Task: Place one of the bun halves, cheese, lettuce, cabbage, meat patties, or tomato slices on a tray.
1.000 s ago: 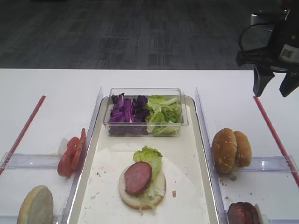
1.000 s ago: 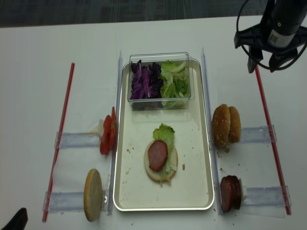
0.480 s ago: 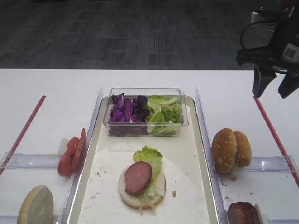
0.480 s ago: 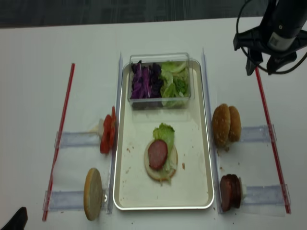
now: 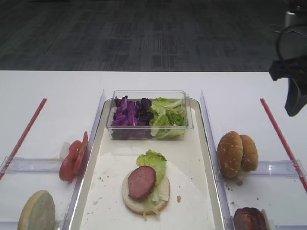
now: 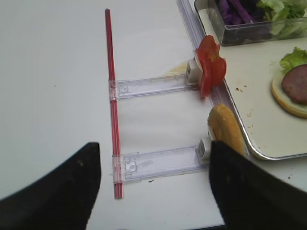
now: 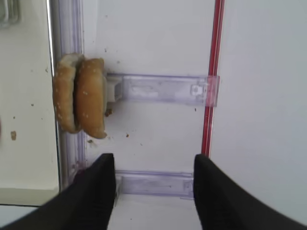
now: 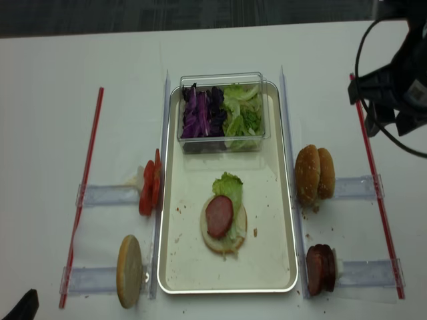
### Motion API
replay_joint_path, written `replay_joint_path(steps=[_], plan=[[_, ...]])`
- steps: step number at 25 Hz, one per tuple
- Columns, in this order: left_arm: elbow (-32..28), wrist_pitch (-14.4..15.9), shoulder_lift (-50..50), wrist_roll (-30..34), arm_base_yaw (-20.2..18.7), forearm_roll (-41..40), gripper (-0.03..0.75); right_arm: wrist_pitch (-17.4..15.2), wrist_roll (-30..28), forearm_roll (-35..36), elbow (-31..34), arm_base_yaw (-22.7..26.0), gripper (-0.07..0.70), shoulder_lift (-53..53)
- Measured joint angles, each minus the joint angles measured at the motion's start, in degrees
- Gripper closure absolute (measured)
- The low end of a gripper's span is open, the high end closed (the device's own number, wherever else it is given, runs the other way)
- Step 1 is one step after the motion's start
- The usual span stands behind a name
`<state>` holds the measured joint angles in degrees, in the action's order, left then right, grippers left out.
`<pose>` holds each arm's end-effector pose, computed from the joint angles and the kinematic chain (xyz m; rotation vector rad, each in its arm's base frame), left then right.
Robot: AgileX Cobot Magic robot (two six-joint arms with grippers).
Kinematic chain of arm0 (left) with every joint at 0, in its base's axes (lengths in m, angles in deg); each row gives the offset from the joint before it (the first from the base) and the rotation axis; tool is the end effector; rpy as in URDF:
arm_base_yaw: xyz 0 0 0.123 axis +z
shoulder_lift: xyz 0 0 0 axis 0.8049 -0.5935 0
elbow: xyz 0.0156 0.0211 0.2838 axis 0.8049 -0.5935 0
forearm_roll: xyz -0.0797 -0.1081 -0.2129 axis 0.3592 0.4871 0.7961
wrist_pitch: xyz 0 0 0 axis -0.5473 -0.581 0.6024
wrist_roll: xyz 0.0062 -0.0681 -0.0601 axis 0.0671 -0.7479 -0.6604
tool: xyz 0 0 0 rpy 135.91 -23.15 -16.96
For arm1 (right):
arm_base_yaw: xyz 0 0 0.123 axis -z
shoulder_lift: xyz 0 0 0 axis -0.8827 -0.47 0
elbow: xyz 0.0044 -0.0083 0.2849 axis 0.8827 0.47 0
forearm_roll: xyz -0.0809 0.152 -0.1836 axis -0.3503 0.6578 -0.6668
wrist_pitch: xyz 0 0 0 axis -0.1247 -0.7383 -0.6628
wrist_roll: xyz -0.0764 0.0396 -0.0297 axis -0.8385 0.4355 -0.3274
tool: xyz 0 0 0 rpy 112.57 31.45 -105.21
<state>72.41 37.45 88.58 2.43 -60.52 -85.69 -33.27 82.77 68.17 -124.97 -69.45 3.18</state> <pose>-0.0108 0.0030 0.2632 0.0779 2.1585 -0.0715 0.2563 0.0418 0.2966 -0.0597 2.9776 0.1595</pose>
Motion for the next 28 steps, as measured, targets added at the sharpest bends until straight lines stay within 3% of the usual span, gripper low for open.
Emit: replay_joint_path(steps=[14, 28], plan=[[0.0, 0.0, 0.0, 0.0, 0.0, 0.0, 0.260, -0.6, -0.2, -0.1, 19.6, 0.0, 0.241, 26.1], [0.0, 0.0, 0.0, 0.0, 0.0, 0.0, 0.260, -1.8, -3.3, -2.0, 27.1, 0.0, 0.241, 52.9]])
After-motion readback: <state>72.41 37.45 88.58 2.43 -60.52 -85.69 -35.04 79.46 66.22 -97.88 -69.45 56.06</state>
